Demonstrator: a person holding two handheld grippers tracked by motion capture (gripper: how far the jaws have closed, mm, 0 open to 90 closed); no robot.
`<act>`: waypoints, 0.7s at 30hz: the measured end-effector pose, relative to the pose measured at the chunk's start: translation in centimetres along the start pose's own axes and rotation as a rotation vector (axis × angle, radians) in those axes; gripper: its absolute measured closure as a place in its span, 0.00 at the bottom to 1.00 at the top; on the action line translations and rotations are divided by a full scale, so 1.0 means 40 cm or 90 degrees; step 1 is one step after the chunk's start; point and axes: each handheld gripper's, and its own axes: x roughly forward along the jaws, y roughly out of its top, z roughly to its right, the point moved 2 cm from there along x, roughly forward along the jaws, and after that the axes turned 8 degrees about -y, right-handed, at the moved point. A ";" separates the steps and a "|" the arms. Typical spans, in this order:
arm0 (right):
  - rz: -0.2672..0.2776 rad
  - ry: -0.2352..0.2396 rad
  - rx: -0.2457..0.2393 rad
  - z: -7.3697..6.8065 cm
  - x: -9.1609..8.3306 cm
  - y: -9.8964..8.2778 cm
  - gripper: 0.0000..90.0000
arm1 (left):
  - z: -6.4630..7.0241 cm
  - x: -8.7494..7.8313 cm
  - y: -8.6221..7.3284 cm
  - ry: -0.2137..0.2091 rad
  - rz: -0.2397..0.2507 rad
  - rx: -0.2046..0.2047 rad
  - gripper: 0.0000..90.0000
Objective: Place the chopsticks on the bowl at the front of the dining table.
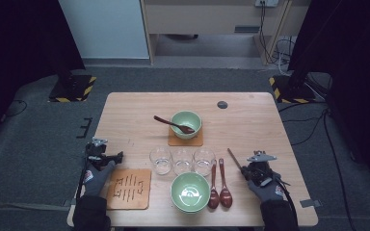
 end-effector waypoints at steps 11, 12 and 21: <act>0.007 -0.002 -0.009 -0.013 0.015 0.004 0.87 | 0.000 0.000 0.000 0.000 0.000 0.000 0.02; 0.008 -0.002 -0.012 -0.013 0.013 0.003 0.86 | 0.000 0.000 0.000 0.000 0.000 0.000 0.02; 0.007 -0.001 -0.001 -0.001 -0.002 -0.019 0.87 | 0.000 0.000 0.000 0.000 0.000 0.000 0.02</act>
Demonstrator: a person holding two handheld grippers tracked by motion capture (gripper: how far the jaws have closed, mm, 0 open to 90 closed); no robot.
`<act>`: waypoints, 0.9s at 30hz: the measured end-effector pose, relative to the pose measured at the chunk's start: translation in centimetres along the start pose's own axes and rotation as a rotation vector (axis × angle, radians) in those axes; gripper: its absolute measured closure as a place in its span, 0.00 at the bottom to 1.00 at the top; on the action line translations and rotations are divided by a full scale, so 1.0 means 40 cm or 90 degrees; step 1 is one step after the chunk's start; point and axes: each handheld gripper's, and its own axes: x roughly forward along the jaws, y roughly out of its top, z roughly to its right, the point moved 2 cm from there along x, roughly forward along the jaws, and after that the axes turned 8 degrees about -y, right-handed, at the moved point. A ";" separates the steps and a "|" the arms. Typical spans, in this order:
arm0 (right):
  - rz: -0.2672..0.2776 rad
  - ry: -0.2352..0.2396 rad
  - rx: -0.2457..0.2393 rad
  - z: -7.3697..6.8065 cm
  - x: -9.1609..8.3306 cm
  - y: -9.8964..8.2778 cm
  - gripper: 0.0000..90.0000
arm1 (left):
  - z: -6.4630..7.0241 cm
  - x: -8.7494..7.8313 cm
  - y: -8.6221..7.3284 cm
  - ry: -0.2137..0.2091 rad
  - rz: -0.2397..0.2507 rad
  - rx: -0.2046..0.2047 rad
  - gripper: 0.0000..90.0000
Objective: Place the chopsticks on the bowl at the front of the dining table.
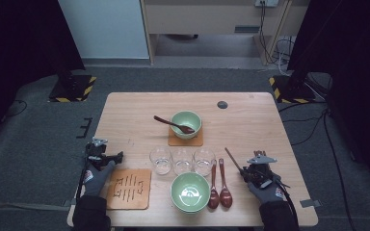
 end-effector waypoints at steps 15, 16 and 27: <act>0.005 0.010 0.015 -0.003 0.002 0.004 0.94 | 0.000 0.000 0.000 0.000 0.000 0.000 0.02; 0.011 0.010 0.016 -0.001 -0.002 0.007 0.94 | 0.000 0.000 0.000 0.000 0.000 0.000 0.02; 0.059 0.001 0.038 0.018 -0.036 0.033 0.94 | 0.000 0.000 0.000 0.000 0.000 0.000 0.02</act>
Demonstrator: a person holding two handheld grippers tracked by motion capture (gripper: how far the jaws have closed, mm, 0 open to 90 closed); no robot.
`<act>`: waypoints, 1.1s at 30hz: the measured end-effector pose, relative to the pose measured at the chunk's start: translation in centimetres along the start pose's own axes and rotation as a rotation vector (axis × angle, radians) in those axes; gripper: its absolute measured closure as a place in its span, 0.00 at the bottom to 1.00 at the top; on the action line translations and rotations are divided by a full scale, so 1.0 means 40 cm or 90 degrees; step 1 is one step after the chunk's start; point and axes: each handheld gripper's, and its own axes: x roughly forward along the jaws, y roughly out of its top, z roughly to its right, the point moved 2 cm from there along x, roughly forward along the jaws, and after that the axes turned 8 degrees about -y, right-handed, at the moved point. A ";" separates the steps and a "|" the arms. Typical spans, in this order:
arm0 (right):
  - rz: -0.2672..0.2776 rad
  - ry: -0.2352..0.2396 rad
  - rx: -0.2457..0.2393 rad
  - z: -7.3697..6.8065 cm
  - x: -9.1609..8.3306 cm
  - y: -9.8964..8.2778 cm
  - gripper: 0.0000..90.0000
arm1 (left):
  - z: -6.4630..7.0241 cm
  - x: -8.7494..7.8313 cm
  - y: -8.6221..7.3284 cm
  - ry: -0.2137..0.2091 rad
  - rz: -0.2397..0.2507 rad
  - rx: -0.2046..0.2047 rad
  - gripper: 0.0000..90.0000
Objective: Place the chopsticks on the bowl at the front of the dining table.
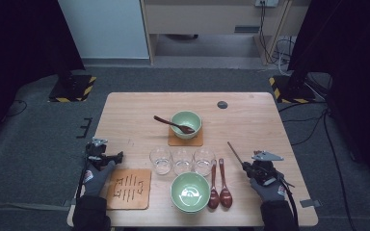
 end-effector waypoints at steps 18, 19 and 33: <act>0.051 -0.015 0.017 0.011 -0.019 0.073 0.94 | 0.000 0.000 0.000 0.000 -0.001 0.000 0.02; 0.055 -0.016 0.020 0.012 -0.021 0.079 0.94 | 0.000 0.000 0.000 0.000 -0.001 0.000 0.02; 0.116 -0.010 0.044 0.002 -0.033 0.178 0.94 | 0.000 0.000 0.000 0.000 -0.001 0.000 0.02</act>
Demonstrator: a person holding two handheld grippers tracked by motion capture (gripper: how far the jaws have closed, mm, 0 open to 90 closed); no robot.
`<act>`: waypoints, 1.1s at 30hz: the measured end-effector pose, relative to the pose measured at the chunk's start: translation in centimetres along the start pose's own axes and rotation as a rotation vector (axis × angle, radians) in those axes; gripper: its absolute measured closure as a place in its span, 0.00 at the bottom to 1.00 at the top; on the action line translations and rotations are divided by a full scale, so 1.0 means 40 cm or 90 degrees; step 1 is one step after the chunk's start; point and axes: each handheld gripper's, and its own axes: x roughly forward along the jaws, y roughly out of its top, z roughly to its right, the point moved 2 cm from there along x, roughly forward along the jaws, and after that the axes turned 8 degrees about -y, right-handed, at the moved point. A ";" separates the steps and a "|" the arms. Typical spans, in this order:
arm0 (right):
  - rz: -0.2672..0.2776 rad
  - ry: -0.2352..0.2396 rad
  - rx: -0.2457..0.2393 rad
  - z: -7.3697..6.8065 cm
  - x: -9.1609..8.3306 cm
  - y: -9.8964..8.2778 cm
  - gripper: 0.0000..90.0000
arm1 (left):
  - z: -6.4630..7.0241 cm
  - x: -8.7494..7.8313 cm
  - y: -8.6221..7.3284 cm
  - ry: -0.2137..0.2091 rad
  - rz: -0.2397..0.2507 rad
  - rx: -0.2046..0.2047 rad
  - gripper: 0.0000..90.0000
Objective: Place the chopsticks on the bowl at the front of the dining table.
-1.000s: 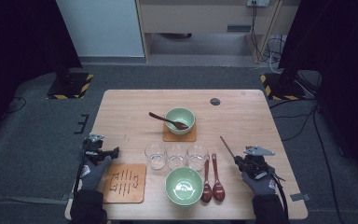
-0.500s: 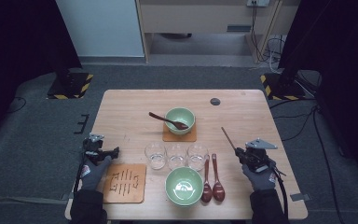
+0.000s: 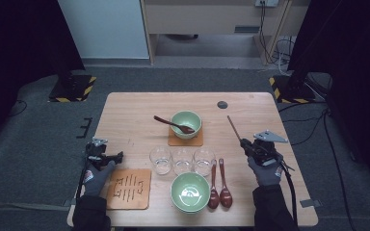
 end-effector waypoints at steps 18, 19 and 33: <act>0.042 0.004 -0.001 -0.025 0.012 0.086 0.95 | 0.000 0.000 0.000 0.000 0.000 0.000 0.02; 0.044 0.005 0.000 -0.027 0.012 0.091 0.94 | 0.000 0.000 0.000 0.000 0.000 0.000 0.02; 0.066 0.009 -0.010 -0.060 0.034 0.152 0.95 | 0.000 0.000 0.000 0.000 0.000 0.000 0.02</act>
